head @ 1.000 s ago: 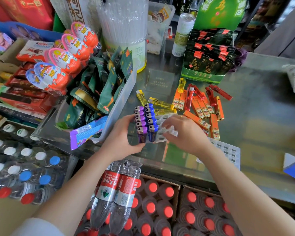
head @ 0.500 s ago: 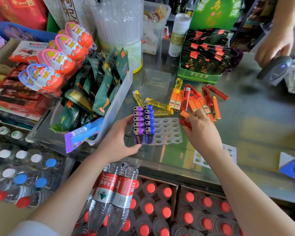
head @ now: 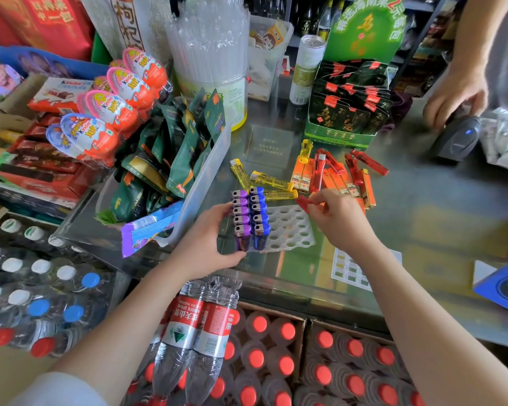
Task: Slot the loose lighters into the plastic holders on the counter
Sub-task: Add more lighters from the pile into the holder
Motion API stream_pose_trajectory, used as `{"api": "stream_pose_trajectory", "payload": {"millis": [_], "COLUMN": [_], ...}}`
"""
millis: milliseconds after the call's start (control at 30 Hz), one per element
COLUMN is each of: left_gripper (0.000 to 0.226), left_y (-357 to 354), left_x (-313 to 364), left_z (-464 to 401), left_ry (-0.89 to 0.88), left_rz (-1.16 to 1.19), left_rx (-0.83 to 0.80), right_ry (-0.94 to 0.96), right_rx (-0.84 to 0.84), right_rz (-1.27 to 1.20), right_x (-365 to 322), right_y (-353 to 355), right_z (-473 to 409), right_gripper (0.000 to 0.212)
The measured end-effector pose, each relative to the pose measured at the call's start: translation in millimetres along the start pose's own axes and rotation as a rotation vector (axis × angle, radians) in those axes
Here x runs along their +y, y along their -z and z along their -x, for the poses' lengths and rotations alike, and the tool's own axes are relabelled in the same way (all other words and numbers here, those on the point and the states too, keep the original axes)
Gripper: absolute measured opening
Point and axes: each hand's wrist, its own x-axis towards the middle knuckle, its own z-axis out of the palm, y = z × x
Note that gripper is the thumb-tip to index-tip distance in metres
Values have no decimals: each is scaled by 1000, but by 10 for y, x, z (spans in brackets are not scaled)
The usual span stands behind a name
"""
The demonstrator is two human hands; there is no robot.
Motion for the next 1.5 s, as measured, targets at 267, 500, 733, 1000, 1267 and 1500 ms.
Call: {"api": "stream_pose_trajectory", "payload": {"millis": [267, 500, 733, 1000, 1267, 1500], "left_gripper": [76, 77, 73, 72, 76, 75], "left_y": [-16, -7, -12, -3, 19, 13], "left_x": [-17, 0, -18, -15, 6, -9], "left_z": [12, 21, -2, 0, 12, -7], "left_ry": [-5, -32, -42, -26, -10, -27], "left_rz": [-10, -24, -30, -16, -11, 11], "left_rx": [12, 21, 18, 8, -2, 2], "right_ry": [53, 477, 823, 691, 282, 366], "right_rx": [-192, -199, -248, -32, -142, -162], "right_rz": [-38, 170, 490, 61, -211, -151], "right_x": [-144, -174, -26, 48, -155, -215], "right_y": [-95, -78, -97, -105, -212, -268], "right_z": [-113, -185, -80, -118, -170, -241], "right_gripper": [15, 31, 51, 14, 13, 11]}}
